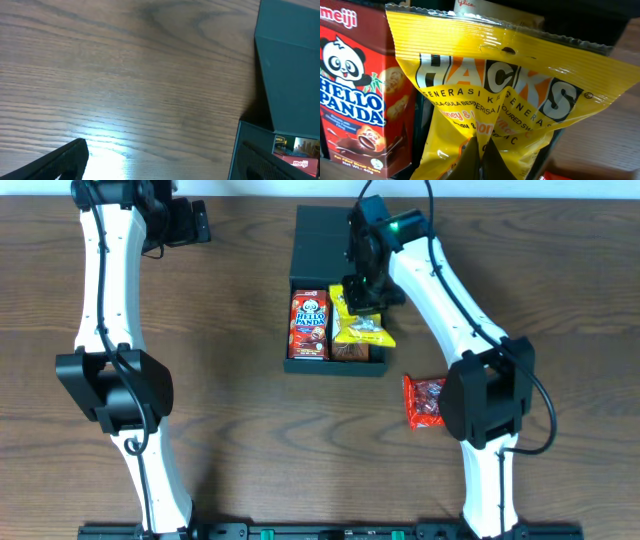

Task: Pack container
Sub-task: 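Lift the yellow Hacks bag and carry it into the black box, then push the yellow bag down beside the Hello Panda box and release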

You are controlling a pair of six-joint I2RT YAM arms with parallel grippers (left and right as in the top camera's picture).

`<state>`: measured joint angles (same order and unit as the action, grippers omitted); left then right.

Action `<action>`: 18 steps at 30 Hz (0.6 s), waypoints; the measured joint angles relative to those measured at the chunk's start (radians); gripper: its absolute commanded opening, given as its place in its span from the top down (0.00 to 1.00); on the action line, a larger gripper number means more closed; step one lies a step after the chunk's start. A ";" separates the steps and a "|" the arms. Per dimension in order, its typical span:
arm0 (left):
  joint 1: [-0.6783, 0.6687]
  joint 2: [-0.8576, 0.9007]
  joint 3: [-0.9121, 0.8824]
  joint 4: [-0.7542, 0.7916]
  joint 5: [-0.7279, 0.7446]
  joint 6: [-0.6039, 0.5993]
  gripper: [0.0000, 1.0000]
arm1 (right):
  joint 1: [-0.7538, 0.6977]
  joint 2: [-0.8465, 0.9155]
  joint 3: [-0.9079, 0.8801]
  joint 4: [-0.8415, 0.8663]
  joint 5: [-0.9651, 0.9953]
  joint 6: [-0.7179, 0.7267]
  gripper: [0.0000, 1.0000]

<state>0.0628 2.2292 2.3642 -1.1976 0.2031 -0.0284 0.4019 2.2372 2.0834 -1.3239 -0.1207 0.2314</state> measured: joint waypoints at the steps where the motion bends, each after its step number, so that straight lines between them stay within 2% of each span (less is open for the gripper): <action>1: 0.000 0.000 0.000 0.000 0.000 0.000 0.05 | 0.001 0.000 -0.004 0.005 0.000 0.000 0.98; 6: 0.000 0.000 0.000 0.000 0.000 0.000 0.05 | 0.019 0.000 -0.067 0.066 -0.003 0.003 0.97; 8: 0.000 0.000 0.000 0.000 0.000 0.000 0.05 | 0.029 0.000 -0.098 0.081 -0.003 0.011 0.56; 11: 0.000 0.000 0.000 0.000 0.000 0.000 0.05 | 0.040 0.000 -0.119 0.085 -0.002 0.011 0.36; 14: 0.000 0.000 0.000 0.000 0.000 0.000 0.05 | 0.044 0.000 -0.122 0.088 0.015 0.014 0.36; 15: 0.000 0.000 0.000 0.000 0.000 0.000 0.05 | 0.044 0.000 -0.122 0.087 0.027 0.014 0.40; 16: 0.000 0.000 0.000 0.000 0.000 0.000 0.04 | 0.044 0.000 -0.122 0.085 0.040 0.014 0.46; 18: 0.000 0.000 0.000 0.000 0.000 0.000 0.05 | 0.043 0.000 -0.122 0.076 0.061 0.017 0.66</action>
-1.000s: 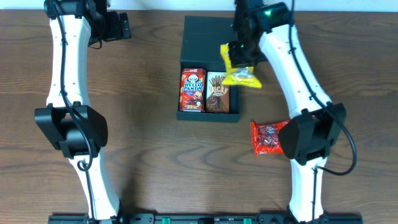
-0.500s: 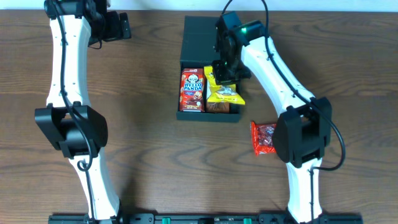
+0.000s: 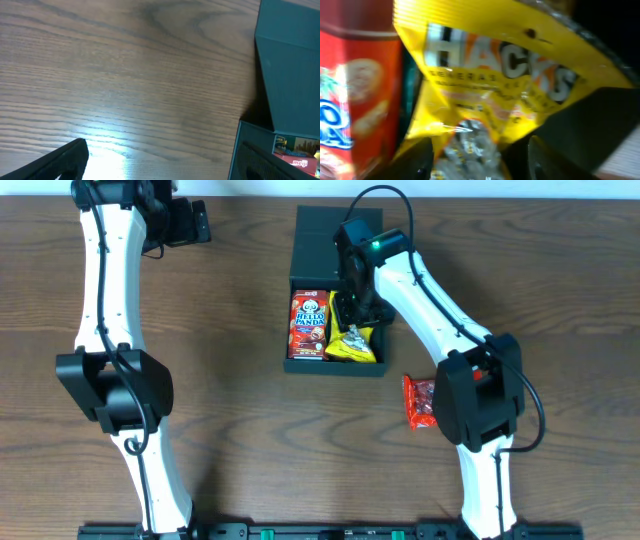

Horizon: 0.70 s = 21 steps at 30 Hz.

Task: Pack container
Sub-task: 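Push the yellow bag down beside the Hello Panda box and release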

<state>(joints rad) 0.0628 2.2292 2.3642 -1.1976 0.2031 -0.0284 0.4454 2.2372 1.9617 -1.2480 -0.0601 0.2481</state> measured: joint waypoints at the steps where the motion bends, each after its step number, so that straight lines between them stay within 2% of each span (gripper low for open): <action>1: 0.000 0.000 0.000 0.000 0.000 0.000 0.05 | 0.000 0.000 0.003 -0.008 0.010 -0.002 0.73; 4: 0.000 0.000 0.000 0.000 0.000 0.000 0.05 | -0.001 0.000 0.026 -0.047 0.021 0.000 0.98; 14: 0.000 0.000 0.000 0.000 0.000 0.000 0.05 | 0.000 0.000 0.092 -0.128 0.005 -0.044 0.98; 17: 0.000 0.000 0.000 0.000 0.000 0.000 0.05 | 0.000 0.000 0.092 -0.130 0.002 -0.053 0.54; 20: 0.000 0.000 0.000 0.000 0.000 0.000 0.05 | 0.000 0.000 0.092 -0.142 0.005 -0.068 0.55; 21: 0.000 0.000 0.000 0.000 0.000 0.000 0.05 | 0.000 0.000 0.092 -0.143 0.008 -0.069 0.64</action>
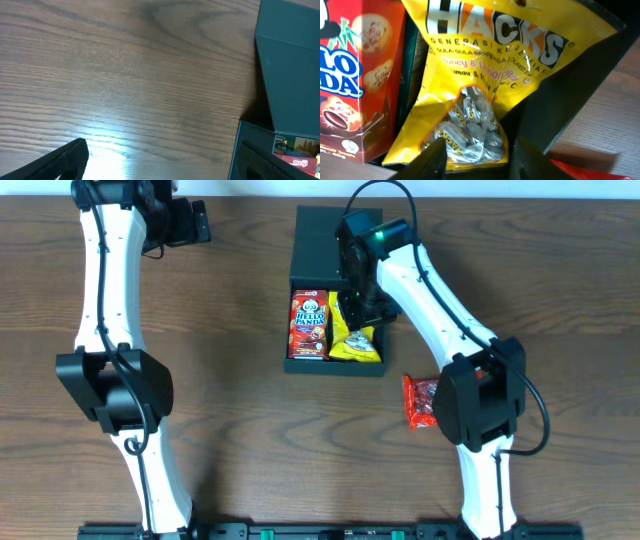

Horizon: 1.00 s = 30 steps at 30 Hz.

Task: Pack container
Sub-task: 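Push the yellow bag down beside the Hello Panda box and release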

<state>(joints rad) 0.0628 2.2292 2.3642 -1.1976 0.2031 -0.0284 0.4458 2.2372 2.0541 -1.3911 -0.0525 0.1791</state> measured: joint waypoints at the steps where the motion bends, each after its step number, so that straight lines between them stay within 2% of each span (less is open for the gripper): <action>1: 0.000 0.000 0.000 0.000 0.000 0.000 0.05 | 0.000 0.000 0.000 -0.002 0.003 -0.006 0.82; 2: 0.000 0.000 0.000 0.000 0.000 0.000 0.05 | 0.000 0.000 0.001 -0.003 0.006 -0.009 0.98; 3: 0.000 0.000 0.000 0.000 0.000 0.000 0.05 | 0.000 0.000 0.002 -0.005 0.006 -0.010 0.98; 11: 0.000 0.000 0.000 -0.006 0.000 0.000 0.05 | 0.008 0.000 0.018 -0.032 -0.005 -0.013 0.98; 15: 0.000 0.000 0.000 -0.010 0.000 0.000 0.05 | 0.023 0.000 0.011 0.027 -0.012 -0.027 0.99; 25: 0.000 0.000 0.000 -0.010 0.000 0.000 0.04 | 0.029 0.000 -0.185 0.196 -0.028 -0.032 0.98; 30: 0.000 0.000 0.000 -0.011 0.000 0.000 0.05 | 0.030 -0.005 -0.211 0.226 -0.030 -0.032 0.99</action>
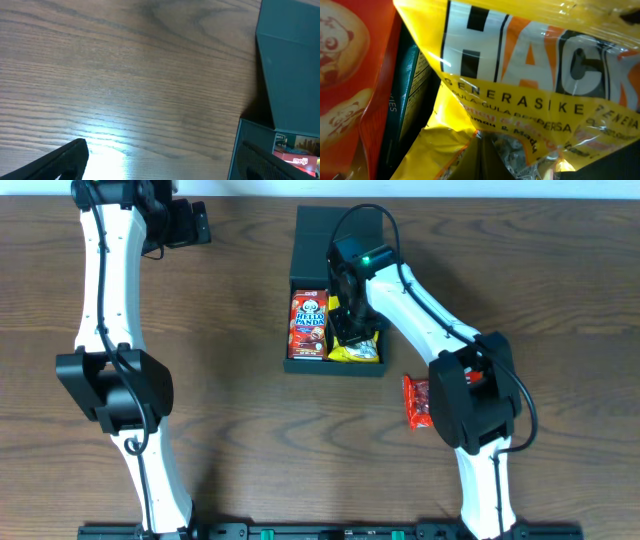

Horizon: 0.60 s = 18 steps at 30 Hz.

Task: Pack container
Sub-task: 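Push the yellow bag down beside the Hello Panda box and release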

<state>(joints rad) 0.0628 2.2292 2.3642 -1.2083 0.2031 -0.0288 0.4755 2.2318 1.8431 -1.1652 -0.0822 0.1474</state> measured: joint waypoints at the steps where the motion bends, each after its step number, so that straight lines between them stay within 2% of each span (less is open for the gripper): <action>1: 0.000 0.000 0.000 0.000 0.000 0.000 0.04 | 0.000 0.000 0.000 0.002 0.000 0.000 0.99; 10: 0.000 0.000 0.000 0.000 0.000 0.000 0.05 | 0.000 -0.014 0.096 -0.050 -0.008 -0.011 0.98; 18: 0.000 0.000 0.000 -0.004 0.000 0.000 0.05 | 0.000 -0.137 0.142 -0.153 -0.011 -0.066 0.98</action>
<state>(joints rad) 0.0628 2.2292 2.3642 -1.2121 0.2031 -0.0288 0.4755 2.0949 1.9846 -1.3186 -0.0933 0.0818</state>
